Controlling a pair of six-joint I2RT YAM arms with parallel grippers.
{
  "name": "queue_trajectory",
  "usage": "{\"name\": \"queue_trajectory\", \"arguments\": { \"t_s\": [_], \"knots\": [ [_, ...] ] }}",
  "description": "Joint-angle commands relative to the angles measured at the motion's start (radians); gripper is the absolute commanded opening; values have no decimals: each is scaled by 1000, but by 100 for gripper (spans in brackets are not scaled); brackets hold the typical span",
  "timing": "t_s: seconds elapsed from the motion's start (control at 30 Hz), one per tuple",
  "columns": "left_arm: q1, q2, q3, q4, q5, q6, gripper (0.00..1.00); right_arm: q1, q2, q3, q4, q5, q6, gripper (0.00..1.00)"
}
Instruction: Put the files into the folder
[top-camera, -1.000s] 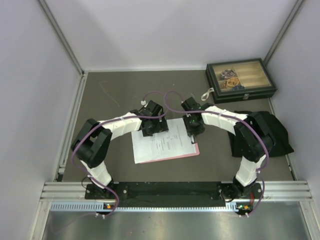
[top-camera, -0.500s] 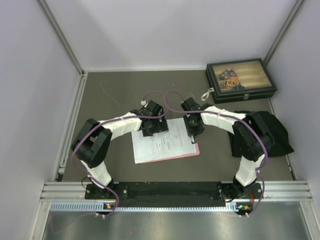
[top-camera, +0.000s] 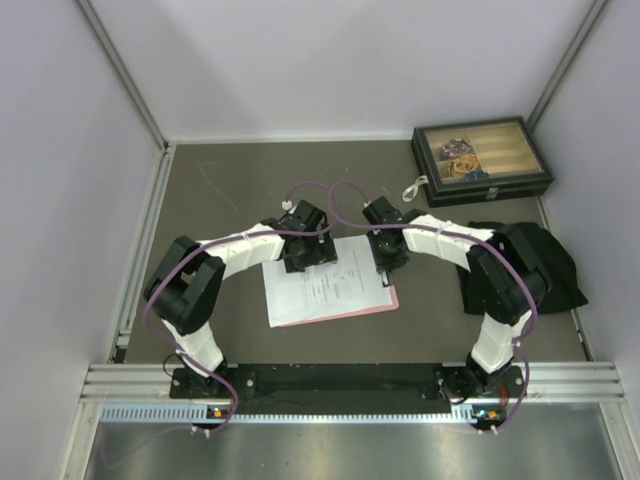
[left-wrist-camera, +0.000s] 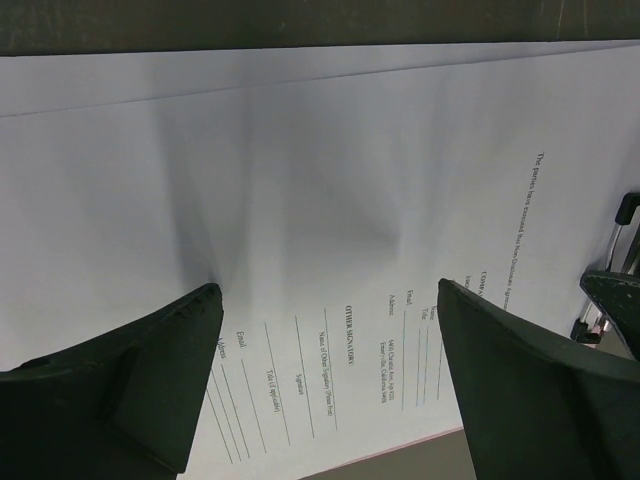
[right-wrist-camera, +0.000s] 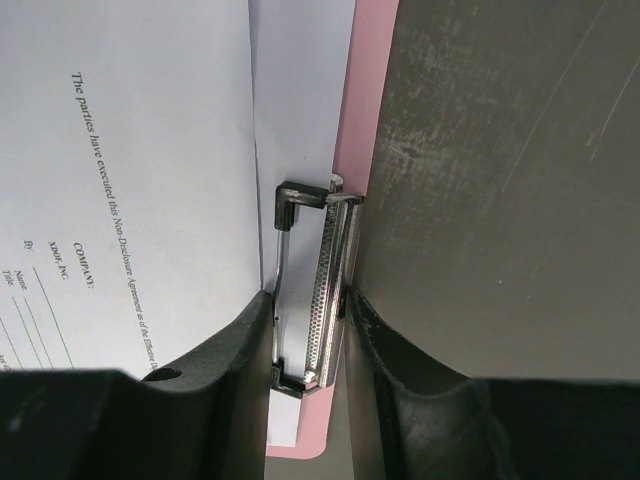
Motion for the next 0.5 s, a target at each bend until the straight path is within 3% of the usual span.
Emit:
{"name": "queue_trajectory", "arguments": {
  "t_s": [0.0, 0.1, 0.47],
  "knots": [
    [-4, 56, 12, -41, -24, 10, 93, 3, 29, -104, 209, -207, -24, 0],
    [-4, 73, 27, -69, -31, 19, 93, -29, 1, -155, 312, -345, -2, 0],
    [-5, 116, 51, -92, -21, 56, 94, -116, 6, -228, 444, -520, 36, 0]
  ]
}}
